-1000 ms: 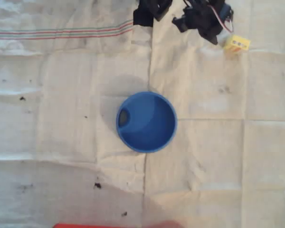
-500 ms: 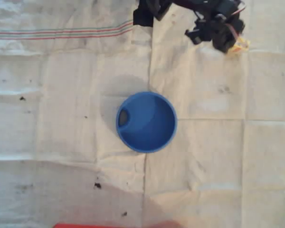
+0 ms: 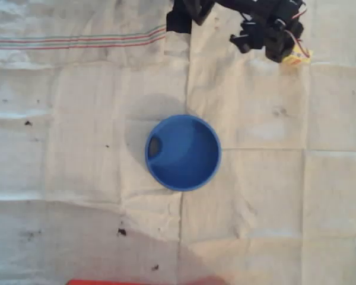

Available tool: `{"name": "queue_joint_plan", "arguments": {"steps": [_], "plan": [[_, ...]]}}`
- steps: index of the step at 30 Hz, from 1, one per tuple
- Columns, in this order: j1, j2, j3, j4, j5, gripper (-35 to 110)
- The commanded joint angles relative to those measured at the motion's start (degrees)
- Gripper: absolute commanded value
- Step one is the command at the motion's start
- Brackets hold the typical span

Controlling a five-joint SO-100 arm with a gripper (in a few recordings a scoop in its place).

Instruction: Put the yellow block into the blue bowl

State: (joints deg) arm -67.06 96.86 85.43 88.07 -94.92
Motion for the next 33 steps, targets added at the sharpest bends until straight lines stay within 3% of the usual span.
{"name": "queue_joint_plan", "arguments": {"steps": [1, 20, 28, 33], "plan": [[-0.9, 0.4, -0.7, -1.5, 0.1, 25], [-2.1, -7.5, -1.0, -4.3, 0.2, 24], [-2.1, -8.4, -0.9, -10.2, 0.2, -2], [-2.2, -8.5, -0.8, -10.2, 1.2, 2]]}}
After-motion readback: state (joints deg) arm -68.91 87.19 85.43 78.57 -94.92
